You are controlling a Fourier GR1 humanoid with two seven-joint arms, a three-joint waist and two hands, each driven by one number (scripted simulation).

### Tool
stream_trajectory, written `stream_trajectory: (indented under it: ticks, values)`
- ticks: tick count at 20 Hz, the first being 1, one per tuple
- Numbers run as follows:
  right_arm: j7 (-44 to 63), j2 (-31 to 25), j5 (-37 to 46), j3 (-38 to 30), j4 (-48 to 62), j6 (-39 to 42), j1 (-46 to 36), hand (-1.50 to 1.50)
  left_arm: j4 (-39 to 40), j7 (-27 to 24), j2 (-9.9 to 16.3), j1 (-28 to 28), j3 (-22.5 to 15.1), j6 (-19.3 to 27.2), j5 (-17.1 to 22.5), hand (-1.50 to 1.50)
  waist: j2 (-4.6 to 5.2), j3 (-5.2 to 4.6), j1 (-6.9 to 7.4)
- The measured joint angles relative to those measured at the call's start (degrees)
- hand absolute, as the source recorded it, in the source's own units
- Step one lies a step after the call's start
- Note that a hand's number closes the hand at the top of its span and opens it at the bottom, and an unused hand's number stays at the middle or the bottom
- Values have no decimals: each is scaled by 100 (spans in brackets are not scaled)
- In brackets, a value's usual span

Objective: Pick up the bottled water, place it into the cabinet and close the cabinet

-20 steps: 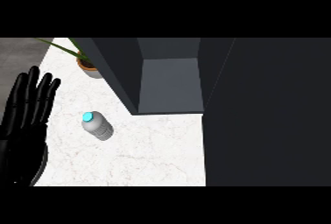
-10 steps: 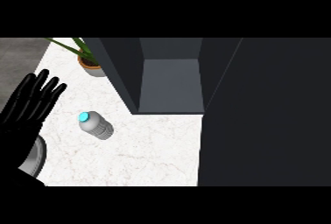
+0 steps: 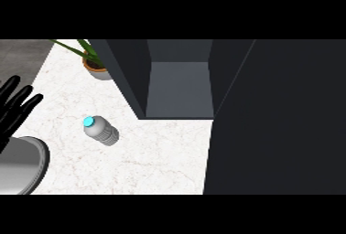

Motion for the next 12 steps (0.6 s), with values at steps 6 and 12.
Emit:
stream_trajectory:
  ticks: [6, 12]
  values:
    - [399, 150, 265, 416, -323, -158, 15, -150, -256, 480, 82, 218, 277, -33, 326, -150, 1, -1, -1]
    - [623, 224, 345, 734, -361, -296, -23, -150, 46, 411, 3, 150, 241, -312, -151, -150, 4, -2, -19]
